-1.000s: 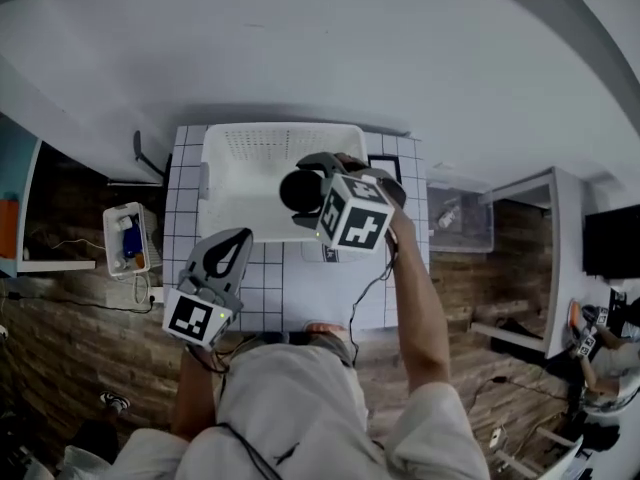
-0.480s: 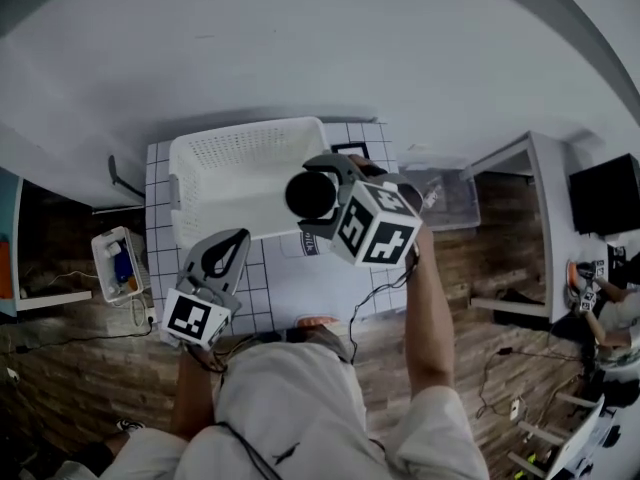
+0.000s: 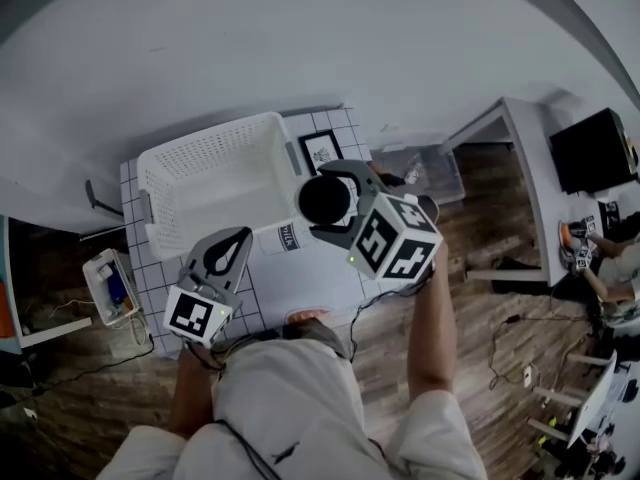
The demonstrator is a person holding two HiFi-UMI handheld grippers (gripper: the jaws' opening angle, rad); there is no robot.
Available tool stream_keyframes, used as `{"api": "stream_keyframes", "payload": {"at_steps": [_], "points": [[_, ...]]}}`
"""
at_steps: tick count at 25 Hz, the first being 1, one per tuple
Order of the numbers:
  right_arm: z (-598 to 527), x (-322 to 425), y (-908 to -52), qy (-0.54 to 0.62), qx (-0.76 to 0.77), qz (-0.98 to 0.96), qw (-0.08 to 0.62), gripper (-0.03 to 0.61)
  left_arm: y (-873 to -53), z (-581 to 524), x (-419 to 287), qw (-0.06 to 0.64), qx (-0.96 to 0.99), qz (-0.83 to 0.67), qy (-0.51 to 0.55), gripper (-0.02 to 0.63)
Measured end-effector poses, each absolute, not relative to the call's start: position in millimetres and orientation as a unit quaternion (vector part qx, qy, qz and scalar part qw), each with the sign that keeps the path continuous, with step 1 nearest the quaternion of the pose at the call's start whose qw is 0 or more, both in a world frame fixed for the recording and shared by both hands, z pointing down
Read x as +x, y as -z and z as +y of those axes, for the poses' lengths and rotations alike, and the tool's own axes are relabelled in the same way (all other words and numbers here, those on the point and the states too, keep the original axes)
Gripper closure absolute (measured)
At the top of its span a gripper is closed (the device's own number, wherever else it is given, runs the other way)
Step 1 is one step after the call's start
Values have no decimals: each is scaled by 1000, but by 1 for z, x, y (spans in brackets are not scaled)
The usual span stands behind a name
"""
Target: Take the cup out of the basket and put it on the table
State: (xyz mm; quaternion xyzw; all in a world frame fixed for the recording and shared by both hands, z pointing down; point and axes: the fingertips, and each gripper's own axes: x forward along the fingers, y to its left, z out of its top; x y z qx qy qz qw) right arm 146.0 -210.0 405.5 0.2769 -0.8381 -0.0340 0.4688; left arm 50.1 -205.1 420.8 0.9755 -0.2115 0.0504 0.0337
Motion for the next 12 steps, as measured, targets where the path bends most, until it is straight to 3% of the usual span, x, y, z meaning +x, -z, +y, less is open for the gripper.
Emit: {"api": "stream_keyframes", "payload": {"at_steps": [12], "points": [[-173, 204, -453, -34, 356, -807, 470, 195, -434, -186, 106, 22, 989, -134, -51, 606]]}}
